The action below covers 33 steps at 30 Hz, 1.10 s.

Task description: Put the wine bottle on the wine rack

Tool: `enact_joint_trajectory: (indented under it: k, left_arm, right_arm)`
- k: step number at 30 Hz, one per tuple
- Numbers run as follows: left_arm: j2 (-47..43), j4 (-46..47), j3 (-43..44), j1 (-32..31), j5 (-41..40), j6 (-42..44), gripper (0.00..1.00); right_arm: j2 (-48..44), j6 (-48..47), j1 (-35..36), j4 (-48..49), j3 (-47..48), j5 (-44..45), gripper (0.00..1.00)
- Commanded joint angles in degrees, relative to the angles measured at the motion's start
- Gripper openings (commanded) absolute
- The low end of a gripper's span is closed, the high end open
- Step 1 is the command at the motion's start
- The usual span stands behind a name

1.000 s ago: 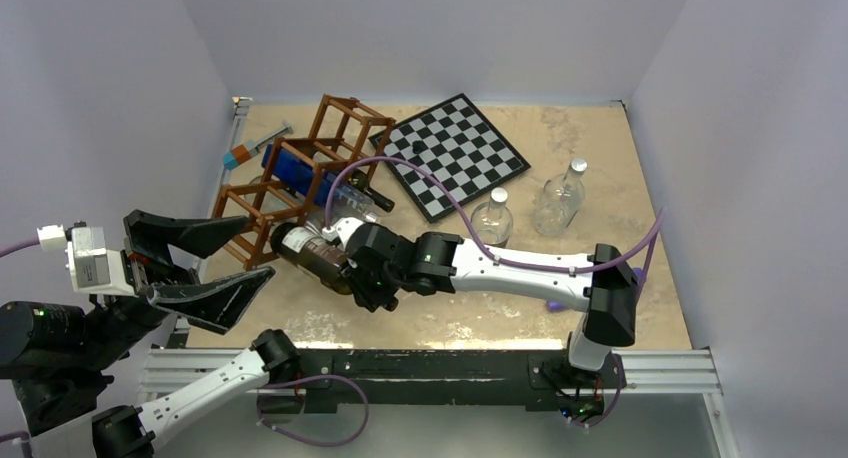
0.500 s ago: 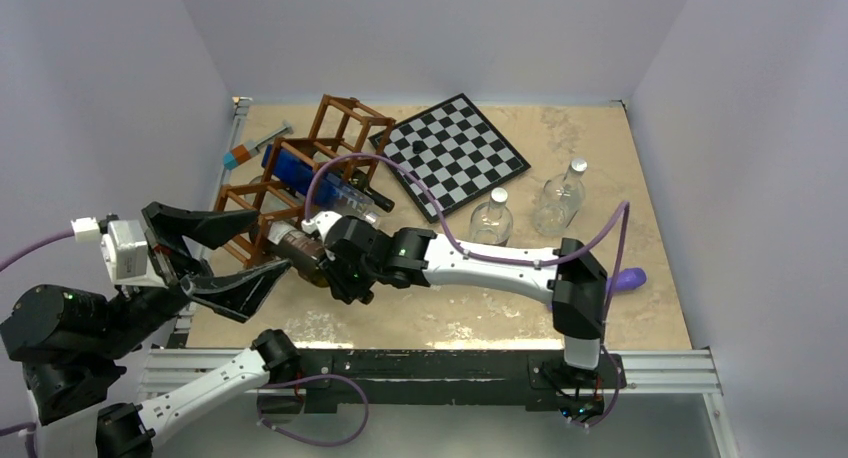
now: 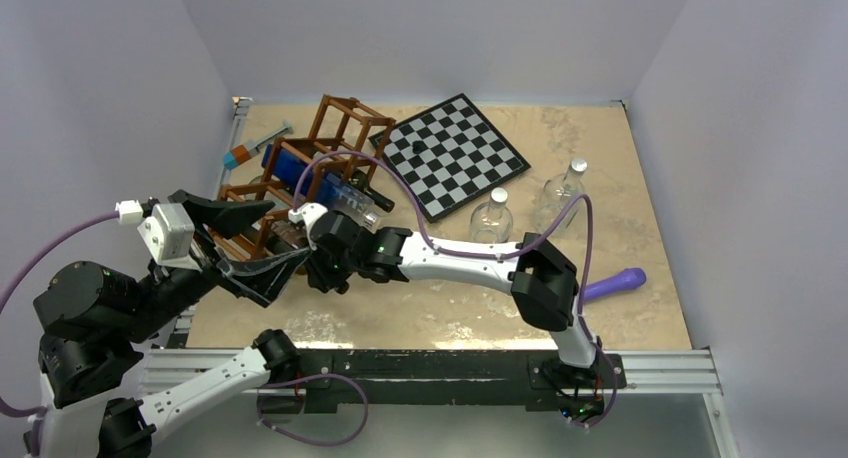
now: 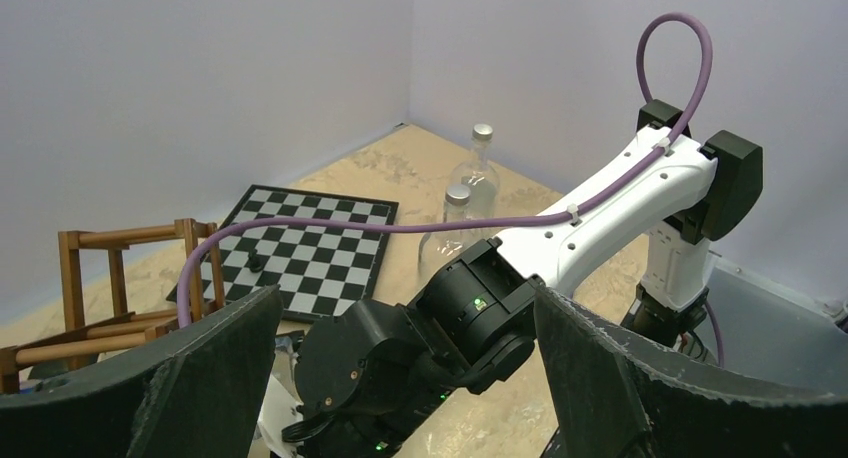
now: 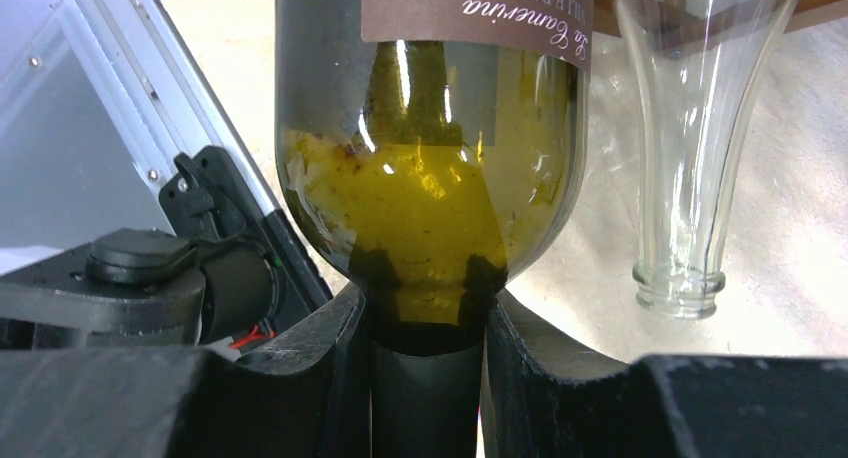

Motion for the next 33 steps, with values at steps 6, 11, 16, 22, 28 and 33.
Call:
enact_joint_trajectory:
  k: [6, 11, 16, 22, 28, 33]
  left_arm:
    - [0.5, 0.9, -1.1, 0.1, -0.6, 2.3, 0.99]
    - [0.4, 0.8, -1.5, 0.1, -0.7, 2.2, 0.99]
    - [0.4, 0.9, -2.0, 0.1, -0.7, 2.1, 0.99]
    - [0.4, 0.7, -2.4, 0.1, -0.8, 1.9, 0.99]
    - [0.2, 0.3, -2.5, 0.1, -1.3, 1.5, 0.99]
    - [0.2, 0.3, -2.9, 0.1, -1.5, 1.2, 0.99]
  right_arm:
    - [0.6, 4.0, -1.9, 11.5, 7.2, -0.6, 0.0]
    - [1.8, 4.5, -2.7, 12.0, 8.5, -0.6, 0.0]
    - [3.9, 4.1, -3.6, 10.9, 12.6, -3.9, 0.0]
    - [7.4, 3.8, -4.4, 6.9, 19.6, -5.1, 0.0]
    - [9.6, 4.8, -4.6, 5.6, 22.0, -4.7, 0.17]
    - [9.2, 5.7, -4.9, 4.7, 21.6, -6.3, 0.58]
